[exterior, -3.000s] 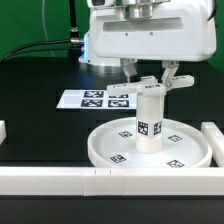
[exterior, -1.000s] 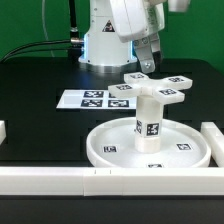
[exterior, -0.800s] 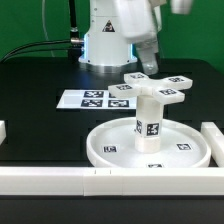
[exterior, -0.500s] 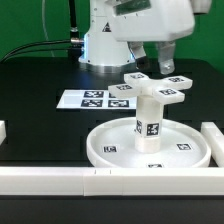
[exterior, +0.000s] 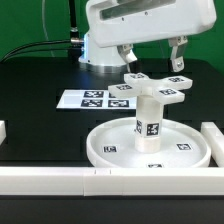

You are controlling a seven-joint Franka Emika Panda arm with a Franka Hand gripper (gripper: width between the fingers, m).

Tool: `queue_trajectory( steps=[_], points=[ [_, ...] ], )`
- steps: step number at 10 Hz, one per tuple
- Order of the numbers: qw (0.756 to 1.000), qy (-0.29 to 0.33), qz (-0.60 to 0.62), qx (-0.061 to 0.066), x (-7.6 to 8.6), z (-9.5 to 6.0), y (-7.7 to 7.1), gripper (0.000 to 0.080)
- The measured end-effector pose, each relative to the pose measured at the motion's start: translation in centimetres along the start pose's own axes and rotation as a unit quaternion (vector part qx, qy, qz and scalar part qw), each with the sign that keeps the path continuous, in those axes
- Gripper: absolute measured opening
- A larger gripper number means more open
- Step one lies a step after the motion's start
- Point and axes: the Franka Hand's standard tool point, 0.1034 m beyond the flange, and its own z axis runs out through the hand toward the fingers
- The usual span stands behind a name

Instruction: Assemble round table

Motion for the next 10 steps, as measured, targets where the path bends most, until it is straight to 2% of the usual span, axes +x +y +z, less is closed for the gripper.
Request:
queue_trajectory(
  steps=[2,3,7,9,10],
  points=[
    [0.990,0.002,-0.136,-0.024,-0.34,0.10,-0.41,0.0648],
    [0.981,0.000,-0.189,-0.029,-0.43,0.04,-0.77,0.0648],
    [0.955,-0.004,-0.295,-0.031,-0.54,0.04,-0.90,0.0648],
    [0.922,-0.006,-0.384,-0.036,-0.51,0.09,-0.78,0.0648],
    [0.894,-0.007,-0.445,-0.047,-0.63,0.33,-0.68,0.0648]
  ],
)
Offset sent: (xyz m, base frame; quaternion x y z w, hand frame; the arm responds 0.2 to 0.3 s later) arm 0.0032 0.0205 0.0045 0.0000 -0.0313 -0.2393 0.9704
